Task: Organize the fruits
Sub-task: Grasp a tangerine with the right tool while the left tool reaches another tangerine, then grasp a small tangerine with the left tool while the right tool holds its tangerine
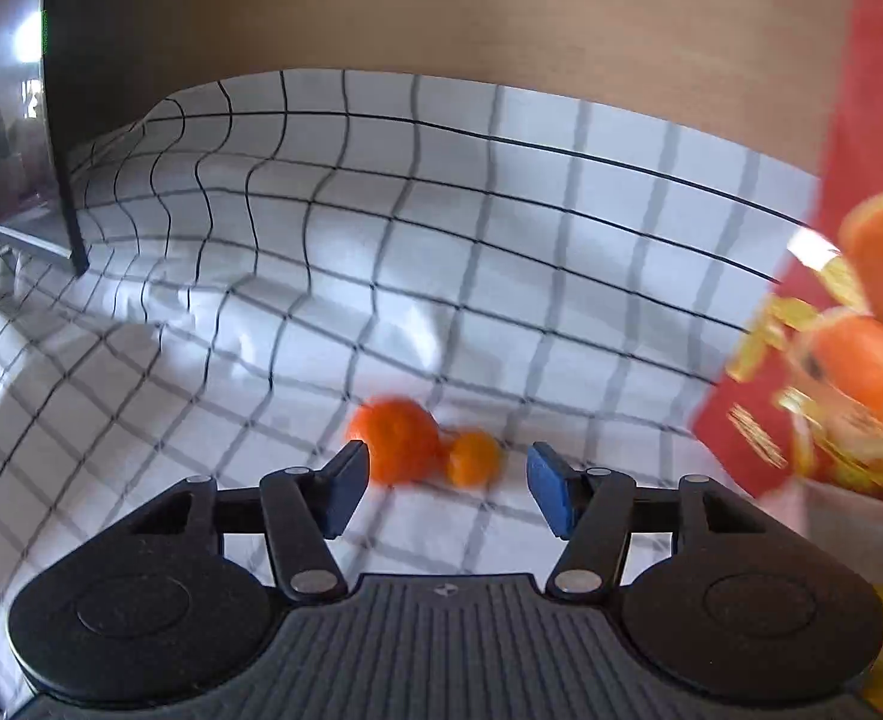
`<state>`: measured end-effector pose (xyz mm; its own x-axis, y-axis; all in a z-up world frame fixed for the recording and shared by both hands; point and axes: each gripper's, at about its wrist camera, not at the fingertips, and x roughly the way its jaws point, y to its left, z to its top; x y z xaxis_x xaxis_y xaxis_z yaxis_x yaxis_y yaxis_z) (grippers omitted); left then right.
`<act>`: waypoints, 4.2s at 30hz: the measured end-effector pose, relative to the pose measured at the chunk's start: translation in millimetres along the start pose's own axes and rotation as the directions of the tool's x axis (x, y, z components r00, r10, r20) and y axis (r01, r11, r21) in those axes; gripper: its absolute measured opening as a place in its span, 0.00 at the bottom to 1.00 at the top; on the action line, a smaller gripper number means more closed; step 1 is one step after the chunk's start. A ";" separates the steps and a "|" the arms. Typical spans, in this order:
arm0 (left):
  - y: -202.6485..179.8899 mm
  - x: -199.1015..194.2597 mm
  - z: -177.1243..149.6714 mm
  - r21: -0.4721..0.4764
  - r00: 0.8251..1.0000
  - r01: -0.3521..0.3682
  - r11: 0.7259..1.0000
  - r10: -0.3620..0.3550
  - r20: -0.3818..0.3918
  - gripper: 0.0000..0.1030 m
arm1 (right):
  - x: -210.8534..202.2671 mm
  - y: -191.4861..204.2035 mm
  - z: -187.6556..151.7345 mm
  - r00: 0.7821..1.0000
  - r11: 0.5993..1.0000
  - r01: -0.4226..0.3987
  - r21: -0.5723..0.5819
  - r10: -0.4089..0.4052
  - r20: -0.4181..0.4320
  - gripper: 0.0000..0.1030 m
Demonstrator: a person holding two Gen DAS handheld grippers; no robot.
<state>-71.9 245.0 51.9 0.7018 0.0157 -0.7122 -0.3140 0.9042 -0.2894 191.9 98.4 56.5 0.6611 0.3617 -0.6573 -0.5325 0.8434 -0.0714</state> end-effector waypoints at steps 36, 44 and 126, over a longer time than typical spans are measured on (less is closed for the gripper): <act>-129.3 114.5 83.1 0.373 0.980 0.191 0.908 -0.200 -0.015 0.47 | -150.7 12.1 -164.2 0.995 0.998 -0.022 -0.053 0.017 -0.094 0.42; -182.3 190.8 113.9 0.466 0.995 0.102 0.879 -0.101 -0.028 0.47 | -165.1 4.9 -184.5 0.996 1.000 0.007 -0.019 -0.009 -0.091 0.42; -155.5 21.8 -60.3 0.354 0.967 0.204 0.913 -0.132 -0.217 0.32 | -181.5 -31.3 -219.2 0.998 0.997 0.035 0.071 -0.031 -0.045 0.42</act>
<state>-46.4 79.0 42.8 0.5818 -0.1968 -0.7891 0.0830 0.9796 -0.1830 -27.3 -80.7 13.5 0.6529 0.3167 -0.6880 -0.4705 0.8815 -0.0407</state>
